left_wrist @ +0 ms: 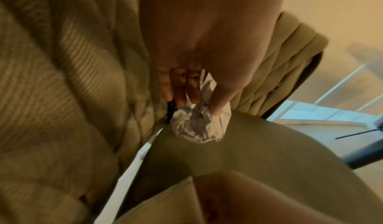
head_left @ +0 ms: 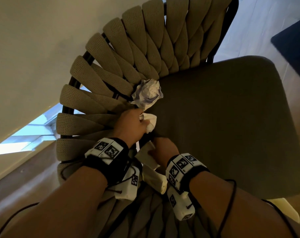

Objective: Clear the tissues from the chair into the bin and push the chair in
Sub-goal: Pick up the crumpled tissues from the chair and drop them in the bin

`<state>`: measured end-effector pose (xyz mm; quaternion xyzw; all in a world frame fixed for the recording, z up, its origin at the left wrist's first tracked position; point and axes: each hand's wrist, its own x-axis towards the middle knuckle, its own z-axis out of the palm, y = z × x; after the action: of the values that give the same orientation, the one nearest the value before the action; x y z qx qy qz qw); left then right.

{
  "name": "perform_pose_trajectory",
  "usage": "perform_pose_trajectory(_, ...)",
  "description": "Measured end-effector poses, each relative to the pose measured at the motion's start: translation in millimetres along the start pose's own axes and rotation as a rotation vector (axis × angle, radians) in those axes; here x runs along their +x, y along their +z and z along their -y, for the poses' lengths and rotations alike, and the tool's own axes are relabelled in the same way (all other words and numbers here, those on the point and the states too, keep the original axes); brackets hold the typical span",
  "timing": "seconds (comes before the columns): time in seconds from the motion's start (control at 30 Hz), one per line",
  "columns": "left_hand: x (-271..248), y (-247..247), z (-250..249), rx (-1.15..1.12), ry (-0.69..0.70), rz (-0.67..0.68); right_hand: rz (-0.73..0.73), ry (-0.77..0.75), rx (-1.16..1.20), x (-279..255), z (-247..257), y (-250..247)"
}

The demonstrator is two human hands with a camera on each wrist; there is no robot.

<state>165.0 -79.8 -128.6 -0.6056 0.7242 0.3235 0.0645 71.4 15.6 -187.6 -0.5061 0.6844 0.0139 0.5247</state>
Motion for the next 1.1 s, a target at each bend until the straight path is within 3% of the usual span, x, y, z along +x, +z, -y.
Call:
perform_pose_trajectory(0.13,9,-20,-29,0.181,0.188,-0.114,-0.016,-0.058,0.128,-7,-7,-15)
perform_pose_trajectory(0.2,26,-27,-44,0.217,0.223,-0.105,-0.043,-0.086,0.179,-11,-17,-31)
perform_pose_trajectory(0.37,76,-12,-58,0.451,0.189,0.214,-0.081,-0.059,0.282,-21,-50,-73)
perform_pose_trajectory(0.47,82,3,-64,0.352,0.126,0.281,-0.098,-0.039,0.307,-31,-69,-86)
perform_pose_trajectory(0.6,75,10,-71,0.25,0.123,0.221,-0.113,-0.006,0.368,-49,-88,-95)
perform_pose_trajectory(0.73,59,18,-80,-0.03,0.1,0.123,-0.169,0.045,0.462,-70,-112,-111)
perform_pose_trajectory(0.83,36,30,-120,-0.181,0.124,0.151,-0.255,0.075,0.574,-102,-146,-127)
perform_pose_trajectory(0.93,0,57,-185,-0.261,0.196,0.299,-0.463,0.149,0.694,-146,-200,-135)
perform_pose_trajectory(1.1,-75,151,-312,-0.098,0.523,0.615,-0.79,0.409,1.151,-234,-315,-106)
